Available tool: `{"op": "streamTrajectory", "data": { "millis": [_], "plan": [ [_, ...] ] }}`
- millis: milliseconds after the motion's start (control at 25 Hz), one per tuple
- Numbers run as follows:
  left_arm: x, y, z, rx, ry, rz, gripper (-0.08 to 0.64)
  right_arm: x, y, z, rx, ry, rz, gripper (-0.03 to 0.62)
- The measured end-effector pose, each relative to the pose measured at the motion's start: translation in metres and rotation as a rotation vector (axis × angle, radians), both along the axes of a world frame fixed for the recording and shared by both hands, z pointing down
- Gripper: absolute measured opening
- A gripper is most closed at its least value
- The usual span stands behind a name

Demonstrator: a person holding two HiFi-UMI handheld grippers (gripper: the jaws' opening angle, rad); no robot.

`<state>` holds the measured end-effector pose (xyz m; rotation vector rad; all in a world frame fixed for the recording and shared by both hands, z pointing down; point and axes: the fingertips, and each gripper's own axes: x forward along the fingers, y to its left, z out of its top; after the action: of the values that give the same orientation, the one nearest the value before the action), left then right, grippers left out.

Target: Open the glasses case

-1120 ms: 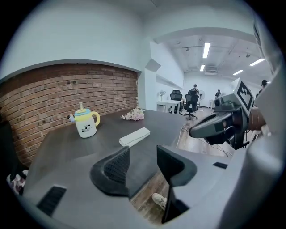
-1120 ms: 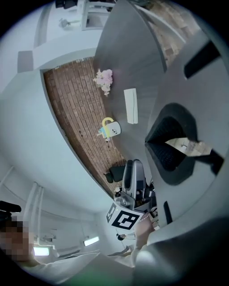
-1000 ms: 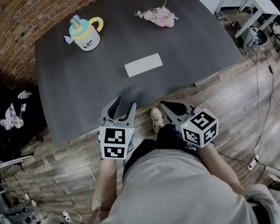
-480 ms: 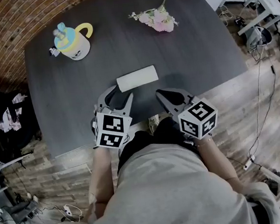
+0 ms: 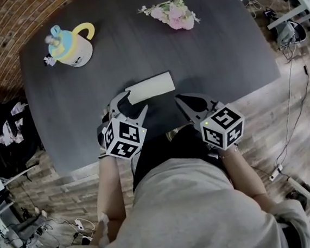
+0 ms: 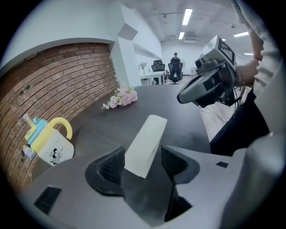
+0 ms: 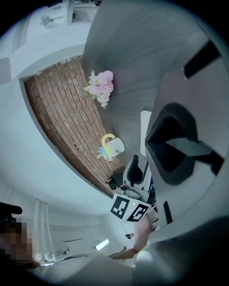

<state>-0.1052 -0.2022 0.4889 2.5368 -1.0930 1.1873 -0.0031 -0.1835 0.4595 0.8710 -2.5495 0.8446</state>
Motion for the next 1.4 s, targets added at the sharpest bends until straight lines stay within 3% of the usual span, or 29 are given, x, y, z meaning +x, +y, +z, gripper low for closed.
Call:
{"op": "streamTrajectory", "data": {
  "millis": [400, 760, 1000, 1160, 1400],
  "plan": [
    [0.002, -0.013, 0.029, 0.012, -0.151, 0.080, 0.255, 0.008, -0.007, 0.012, -0.024, -0.002, 0.020, 0.006],
    [0.005, -0.016, 0.028, -0.008, -0.146, 0.094, 0.253, 0.005, -0.014, 0.014, -0.040, -0.028, 0.022, 0.005],
    [0.005, -0.015, 0.024, -0.003, -0.116, 0.098, 0.208, 0.002, -0.018, 0.008, -0.018, -0.044, 0.021, 0.006],
    [0.007, -0.018, 0.013, 0.011, -0.053, 0.074, 0.097, 0.005, -0.017, 0.004, -0.009, -0.055, 0.033, 0.006],
    [0.005, -0.019, 0.010, -0.001, -0.017, 0.070, 0.083, 0.008, -0.010, 0.000, -0.003, -0.055, 0.043, 0.006]
  ]
}}
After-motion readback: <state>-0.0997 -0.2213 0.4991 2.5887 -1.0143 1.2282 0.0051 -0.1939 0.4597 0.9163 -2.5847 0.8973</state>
